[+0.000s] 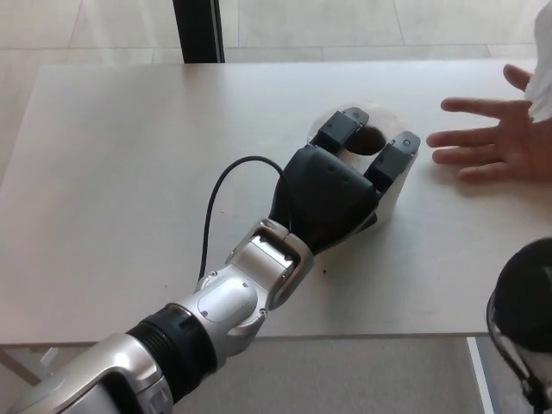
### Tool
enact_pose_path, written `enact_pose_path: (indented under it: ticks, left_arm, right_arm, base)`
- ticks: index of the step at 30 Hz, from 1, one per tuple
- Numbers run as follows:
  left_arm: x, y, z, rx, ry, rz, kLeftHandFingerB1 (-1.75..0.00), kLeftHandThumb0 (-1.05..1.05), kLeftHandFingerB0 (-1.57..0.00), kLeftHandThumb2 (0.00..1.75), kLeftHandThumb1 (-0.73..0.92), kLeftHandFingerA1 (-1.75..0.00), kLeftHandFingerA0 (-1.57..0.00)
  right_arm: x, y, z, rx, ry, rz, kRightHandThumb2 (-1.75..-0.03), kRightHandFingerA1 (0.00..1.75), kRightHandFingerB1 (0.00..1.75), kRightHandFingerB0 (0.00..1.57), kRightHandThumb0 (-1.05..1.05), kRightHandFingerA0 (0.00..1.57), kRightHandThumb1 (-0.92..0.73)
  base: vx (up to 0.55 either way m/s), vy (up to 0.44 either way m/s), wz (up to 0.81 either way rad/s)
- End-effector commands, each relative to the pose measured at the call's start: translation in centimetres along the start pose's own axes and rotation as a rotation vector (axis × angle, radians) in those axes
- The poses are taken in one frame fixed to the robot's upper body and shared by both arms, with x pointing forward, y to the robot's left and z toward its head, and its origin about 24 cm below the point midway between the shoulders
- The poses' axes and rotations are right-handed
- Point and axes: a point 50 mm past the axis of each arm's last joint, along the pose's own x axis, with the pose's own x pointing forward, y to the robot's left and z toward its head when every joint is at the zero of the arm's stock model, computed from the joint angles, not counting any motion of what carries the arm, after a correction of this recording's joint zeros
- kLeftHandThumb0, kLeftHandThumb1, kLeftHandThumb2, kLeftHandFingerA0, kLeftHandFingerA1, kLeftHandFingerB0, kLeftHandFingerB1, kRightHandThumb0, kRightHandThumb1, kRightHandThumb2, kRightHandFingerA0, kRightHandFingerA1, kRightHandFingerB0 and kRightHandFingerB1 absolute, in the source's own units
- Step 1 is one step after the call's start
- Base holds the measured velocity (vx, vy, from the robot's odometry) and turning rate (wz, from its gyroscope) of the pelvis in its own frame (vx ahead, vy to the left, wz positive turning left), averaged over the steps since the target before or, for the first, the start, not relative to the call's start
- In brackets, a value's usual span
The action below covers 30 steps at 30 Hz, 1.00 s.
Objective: A toilet paper roll is kept in the middle of the desk infront of the robot. The robot places its left hand on the top of the toilet paper roll to hold it still and uses its right hand to tear off a piece of toilet paper from it and hands the paper to a person
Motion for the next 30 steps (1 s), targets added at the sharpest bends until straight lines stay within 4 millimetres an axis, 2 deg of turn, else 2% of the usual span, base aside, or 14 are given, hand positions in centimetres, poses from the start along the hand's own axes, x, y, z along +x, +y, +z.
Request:
enact_pose_path:
  ticks: [1, 4, 5, 8, 12, 16, 17, 18, 19, 20, 23, 25, 26, 30]
  left_arm:
    - [-3.3, -4.5, -0.1, -0.001, 0.006, -0.245, -0.37, -0.5, -0.16, 0.72, 0.92, -0.47, -0.07]
    - [-3.4, -4.5, -0.1, -0.007, 0.002, -0.245, -0.36, -0.5, -0.17, 0.73, 0.92, -0.46, -0.08]
    - [-3.4, -4.5, -0.2, -0.006, 0.007, -0.245, -0.38, -0.5, -0.17, 0.72, 0.91, -0.49, -0.06]
    - [-3.4, -4.4, -0.2, 0.005, 0.01, -0.24, -0.39, -0.5, -0.17, 0.72, 0.9, -0.5, -0.05]
    - [-2.9, -4.1, -0.3, 0.006, 0.003, -0.218, -0.39, -0.49, -0.19, 0.71, 0.91, -0.51, -0.1]
    - [-2.4, -3.1, -0.5, -0.015, 0.0, -0.181, -0.38, -0.51, -0.18, 0.71, 0.92, -0.5, -0.09]
    - [-2.4, -3.0, -0.5, -0.024, 0.003, -0.169, -0.38, -0.51, -0.21, 0.69, 0.9, -0.5, -0.13]
    - [-2.3, -2.9, -0.6, -0.036, 0.008, -0.152, -0.38, -0.51, -0.21, 0.69, 0.9, -0.5, -0.13]
    - [-2.2, -2.7, -0.7, -0.046, 0.018, -0.148, -0.38, -0.5, -0.2, 0.7, 0.89, -0.5, -0.12]
    - [-2.1, -2.2, -0.9, -0.058, 0.021, -0.128, -0.37, -0.5, -0.22, 0.7, 0.89, -0.5, -0.15]
    - [-1.8, -1.9, -0.9, -0.061, 0.012, -0.116, -0.38, -0.5, -0.22, 0.7, 0.9, -0.5, -0.15]
    - [-1.8, -1.7, -0.9, -0.076, 0.005, -0.097, -0.37, -0.49, -0.22, 0.72, 0.9, -0.48, -0.17]
    - [-1.7, -1.4, -0.9, -0.081, 0.001, -0.088, -0.38, -0.51, -0.23, 0.71, 0.89, -0.5, -0.16]
    - [-1.6, -0.9, -0.9, -0.056, -0.008, -0.096, -0.4, -0.53, -0.2, 0.73, 0.88, -0.52, -0.11]
  right_arm:
    - [1.1, 2.1, 2.9, 0.101, 0.0, -0.034, -1.08, 1.75, 1.73, 0.84, -0.27, 1.11, -0.65]
    - [1.6, 2.8, 4.0, 0.121, -0.011, -0.036, -0.94, 1.75, 1.74, 0.84, -0.29, 1.09, -0.73]
    - [1.7, 3.1, 4.5, 0.068, -0.056, 0.015, -1.22, 1.75, 1.71, 0.8, -0.2, 1.09, -0.63]
    - [1.6, 2.2, 3.5, -0.126, -0.052, 0.15, -1.32, 1.75, 1.63, 0.8, -0.16, 1.06, -0.55]
    - [1.9, -0.8, 0.9, -0.39, 0.075, 0.207, -1.41, 1.75, 1.5, 0.85, -0.05, 1.02, -0.5]
    - [3.1, -6.1, -1.5, -0.699, 0.194, 0.126, -1.21, 1.75, 1.55, 0.79, -0.12, 0.95, -0.53]
    - [3.1, -6.5, -1.6, -0.717, 0.203, 0.131, -1.2, 1.52, 1.35, 1.0, -0.16, 1.27, -0.5]
    - [3.2, -7.0, -1.8, -0.741, 0.216, 0.136, -1.2, 1.52, 1.35, 1.0, -0.16, 1.27, -0.5]
    - [3.4, -7.8, -2.1, -0.797, 0.25, 0.134, -1.26, 1.75, 1.57, 0.8, -0.1, 0.97, -0.5]
    - [3.6, -9.1, -2.8, -0.923, 0.285, 0.142, -1.21, 1.5, 1.3, 0.94, -0.13, 1.25, -0.55]
    - [3.9, -9.7, -2.7, -0.979, 0.295, 0.174, -1.18, 1.54, 1.32, 0.94, -0.15, 1.27, -0.52]
    - [4.2, -10.7, -3.2, -1.104, 0.307, 0.192, -1.16, 1.47, 1.25, 0.9, -0.22, 1.24, -0.54]
    - [4.4, -11.0, -3.3, -1.219, 0.297, 0.227, -1.12, 1.75, 1.44, 0.77, -0.14, 0.94, -0.59]
    - [4.4, -12.2, -3.8, -1.444, 0.28, 0.275, -1.26, 1.73, 1.5, 0.8, -0.09, 0.93, -0.48]
  base:
    - [0.0, 0.0, 0.0]
    - [0.0, 0.0, 0.0]
    - [0.0, 0.0, 0.0]
    - [0.0, 0.0, 0.0]
    - [0.0, 0.0, 0.0]
    - [0.0, 0.0, 0.0]
    - [0.0, 0.0, 0.0]
    - [0.0, 0.0, 0.0]
    - [0.0, 0.0, 0.0]
    - [0.0, 0.0, 0.0]
    - [0.0, 0.0, 0.0]
    - [0.0, 0.0, 0.0]
    - [0.0, 0.0, 0.0]
    - [0.0, 0.0, 0.0]
